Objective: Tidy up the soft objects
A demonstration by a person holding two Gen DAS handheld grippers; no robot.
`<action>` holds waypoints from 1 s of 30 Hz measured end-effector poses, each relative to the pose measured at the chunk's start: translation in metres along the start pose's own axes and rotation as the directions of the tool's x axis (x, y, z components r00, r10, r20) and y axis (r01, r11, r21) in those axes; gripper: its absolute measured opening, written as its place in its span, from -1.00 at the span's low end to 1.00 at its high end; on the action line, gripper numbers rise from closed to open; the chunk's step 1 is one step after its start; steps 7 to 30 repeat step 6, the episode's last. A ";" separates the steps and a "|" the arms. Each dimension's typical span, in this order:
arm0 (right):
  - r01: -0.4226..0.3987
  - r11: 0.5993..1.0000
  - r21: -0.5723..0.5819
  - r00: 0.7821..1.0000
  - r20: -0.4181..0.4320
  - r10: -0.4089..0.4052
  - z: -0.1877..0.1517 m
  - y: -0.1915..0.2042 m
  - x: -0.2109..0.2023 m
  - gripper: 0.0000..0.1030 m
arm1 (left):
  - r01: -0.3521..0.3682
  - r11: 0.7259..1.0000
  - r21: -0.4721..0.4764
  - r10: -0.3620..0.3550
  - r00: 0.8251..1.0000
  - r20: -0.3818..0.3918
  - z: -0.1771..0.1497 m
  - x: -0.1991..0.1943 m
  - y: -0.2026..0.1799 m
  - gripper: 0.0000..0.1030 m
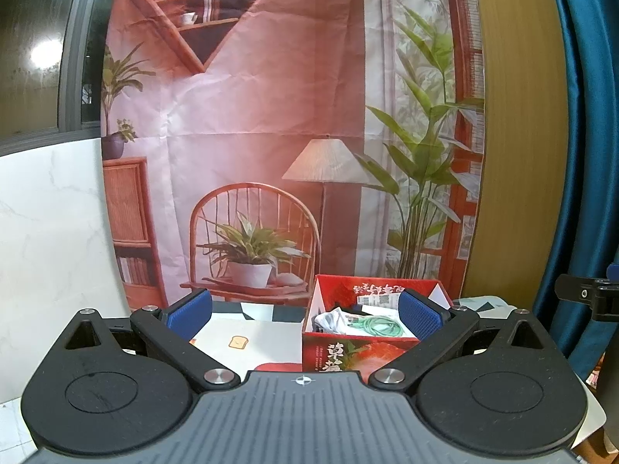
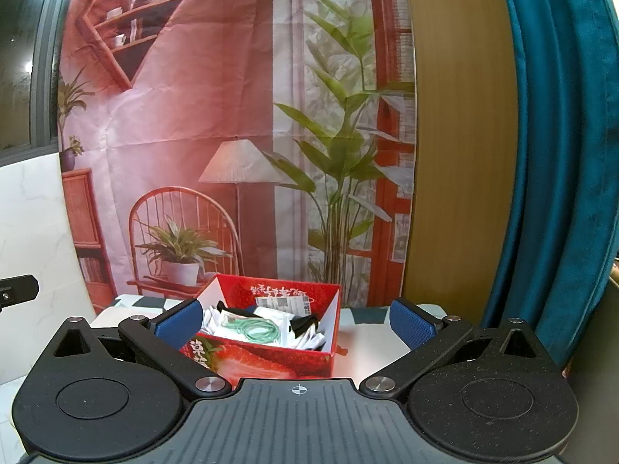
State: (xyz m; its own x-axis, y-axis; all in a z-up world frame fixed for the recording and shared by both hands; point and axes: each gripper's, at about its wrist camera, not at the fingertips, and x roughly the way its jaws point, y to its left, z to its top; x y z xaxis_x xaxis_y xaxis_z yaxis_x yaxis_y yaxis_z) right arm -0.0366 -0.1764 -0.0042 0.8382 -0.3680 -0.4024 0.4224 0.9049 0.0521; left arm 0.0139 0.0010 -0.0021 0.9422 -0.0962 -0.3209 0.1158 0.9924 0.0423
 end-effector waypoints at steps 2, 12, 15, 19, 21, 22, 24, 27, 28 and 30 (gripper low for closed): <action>0.001 1.000 0.000 1.000 0.000 -0.001 0.000 0.000 0.000 0.99 | 0.000 1.000 -0.001 0.000 1.000 -0.001 0.000 0.000 -0.001 1.00; 0.000 1.000 -0.002 1.000 0.001 0.000 0.000 0.000 0.000 0.99 | 0.001 1.000 -0.001 -0.001 1.000 -0.002 0.000 0.000 0.000 1.00; 0.000 1.000 -0.002 1.000 0.001 0.000 0.000 0.000 0.000 0.99 | 0.001 1.000 -0.001 -0.001 1.000 -0.002 0.000 0.000 0.000 1.00; 0.000 1.000 -0.002 1.000 0.001 0.000 0.000 0.000 0.000 0.99 | 0.001 1.000 -0.001 -0.001 1.000 -0.002 0.000 0.000 0.000 1.00; 0.000 1.000 -0.002 1.000 0.001 0.000 0.000 0.000 0.000 0.99 | 0.001 1.000 -0.001 -0.001 1.000 -0.002 0.000 0.000 0.000 1.00; 0.000 1.000 -0.002 1.000 0.001 0.000 0.000 0.000 0.000 0.99 | 0.001 1.000 -0.001 -0.001 1.000 -0.002 0.000 0.000 0.000 1.00; 0.000 1.000 -0.002 1.000 0.001 0.000 0.000 0.000 0.000 0.99 | 0.001 1.000 -0.001 -0.001 1.000 -0.002 0.000 0.000 0.000 1.00; 0.000 1.000 -0.002 1.000 0.001 0.000 0.000 0.000 0.000 0.99 | 0.001 1.000 -0.001 -0.001 1.000 -0.002 0.000 0.000 0.000 1.00; 0.000 1.000 -0.002 1.000 0.001 0.000 0.000 0.000 0.000 0.99 | 0.001 1.000 -0.001 -0.001 1.000 -0.002 0.000 0.000 0.000 1.00; 0.000 1.000 -0.002 1.000 0.001 0.000 0.000 0.000 0.000 0.99 | 0.001 1.000 -0.001 -0.001 1.000 -0.002 0.000 0.000 0.000 1.00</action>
